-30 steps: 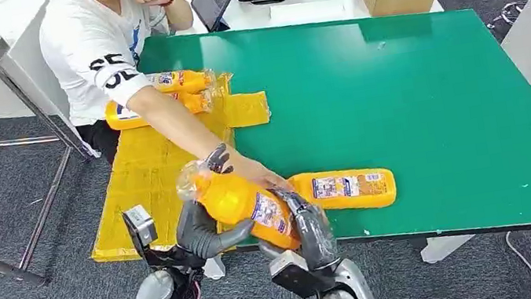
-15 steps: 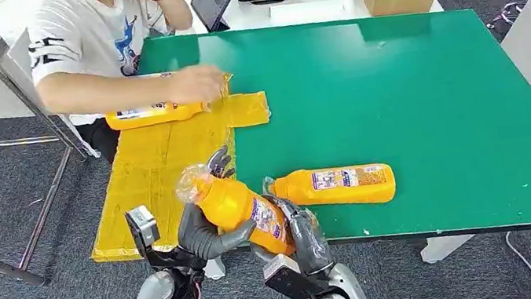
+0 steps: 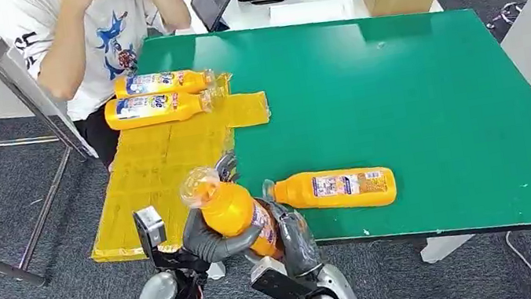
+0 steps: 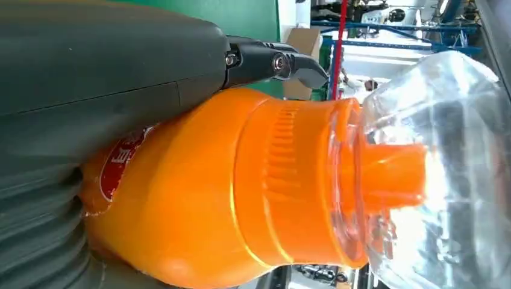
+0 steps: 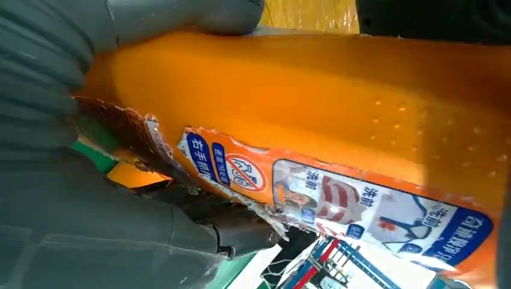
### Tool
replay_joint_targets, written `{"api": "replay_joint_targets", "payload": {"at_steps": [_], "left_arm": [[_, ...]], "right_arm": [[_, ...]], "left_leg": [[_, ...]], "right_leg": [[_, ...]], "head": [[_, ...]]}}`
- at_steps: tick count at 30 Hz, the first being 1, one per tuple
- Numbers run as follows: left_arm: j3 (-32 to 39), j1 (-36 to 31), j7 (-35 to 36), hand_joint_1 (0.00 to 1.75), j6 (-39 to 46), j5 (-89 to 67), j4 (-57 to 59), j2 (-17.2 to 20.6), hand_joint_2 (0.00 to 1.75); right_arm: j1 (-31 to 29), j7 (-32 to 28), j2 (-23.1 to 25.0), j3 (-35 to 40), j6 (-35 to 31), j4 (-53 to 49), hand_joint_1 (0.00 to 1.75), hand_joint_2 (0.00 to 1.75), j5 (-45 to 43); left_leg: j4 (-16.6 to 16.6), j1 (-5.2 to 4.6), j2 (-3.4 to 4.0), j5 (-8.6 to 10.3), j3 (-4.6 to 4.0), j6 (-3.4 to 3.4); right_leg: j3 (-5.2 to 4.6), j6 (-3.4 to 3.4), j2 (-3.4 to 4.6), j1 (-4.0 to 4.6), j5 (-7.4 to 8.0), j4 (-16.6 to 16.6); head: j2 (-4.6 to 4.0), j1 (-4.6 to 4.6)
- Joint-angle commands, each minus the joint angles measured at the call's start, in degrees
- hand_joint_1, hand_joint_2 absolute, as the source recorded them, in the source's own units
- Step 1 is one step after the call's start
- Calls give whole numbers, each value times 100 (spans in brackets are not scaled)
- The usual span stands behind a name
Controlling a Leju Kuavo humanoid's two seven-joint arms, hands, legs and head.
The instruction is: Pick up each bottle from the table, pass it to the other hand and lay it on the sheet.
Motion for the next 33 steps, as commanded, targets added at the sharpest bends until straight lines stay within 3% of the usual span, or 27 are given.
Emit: {"api": "replay_joint_targets", "payload": {"at_steps": [1, 5, 6, 7, 8, 11, 27, 28, 29, 30, 33], "left_arm": [[-368, -242, -8, 0, -159, -19, 423, 245, 175], [-475, -257, -53, 0, -183, -182, 468, 328, 175], [-495, -261, -55, 17, -197, -210, 494, 344, 175], [-500, -261, -70, 161, -261, -189, 518, 351, 175], [-518, -251, -70, 175, -404, -106, 539, 365, 175], [-722, -299, 189, 175, -1092, 492, 837, 519, 175], [-631, -34, 579, 175, -1253, 1679, 309, 459, 175], [-628, -17, 571, 175, -1243, 1693, 279, 458, 175], [-593, 9, 563, 175, -1166, 1696, 223, 446, 175], [-582, 23, 563, 175, -1150, 1701, 190, 447, 175], [-577, 30, 567, 175, -1150, 1704, 168, 451, 175]], "right_arm": [[-387, -13, -23, 279, -71, 794, 175, 175, -81], [-418, -13, -17, 338, -138, 808, 175, 175, -134], [-430, -13, -16, 349, -143, 822, 175, 175, -137], [-440, -13, -12, 348, -146, 837, 175, 175, -144], [-446, -13, -10, 354, -144, 851, 175, 175, -147], [-526, -13, -4, 454, -396, 1025, 175, 175, 13], [-580, 110, 23, 261, -715, 1278, 175, 175, 304], [-564, 90, 32, 208, -696, 1225, 155, 175, 259], [-530, 56, 54, 118, -634, 1123, 35, 175, 141], [-512, 53, 72, 59, -609, 1059, 0, 175, 63], [-513, 64, 76, 57, -587, 1023, 0, 175, 56]], "left_leg": [[-6, 7, 3, -8, 28, -11], [-7, 3, 4, -4, 18, -8], [-4, 4, 4, -4, 16, -7], [-7, 5, 6, -6, 24, -10], [-6, 5, 3, -5, 20, -10], [-7, 3, 6, -5, 22, -9], [-4, 1, 3, -3, 11, -6], [-2, 5, 6, -9, 19, -9], [-3, 4, 5, -7, 16, -8], [-3, 2, 5, -4, 11, -6], [-2, 2, 4, -4, 8, -6]], "right_leg": [[27, -12, 10, 6, -6, -7], [17, -8, 9, 3, -2, -7], [15, -8, 8, 4, -2, -5], [21, -12, 12, 4, -4, -6], [19, -10, 9, 4, -3, -6], [19, -9, 12, 3, -2, -7], [10, -6, 7, 0, -3, -2], [18, -10, 12, 4, -5, -3], [14, -8, 10, 3, -4, -3], [10, -6, 9, 2, -3, -3], [6, -6, 8, 1, -2, -1]], "head": [[0, 0], [0, 0], [0, 2], [0, 0], [0, 2], [0, 0], [0, 0], [0, 2], [0, 0], [0, 0], [0, 0]]}}
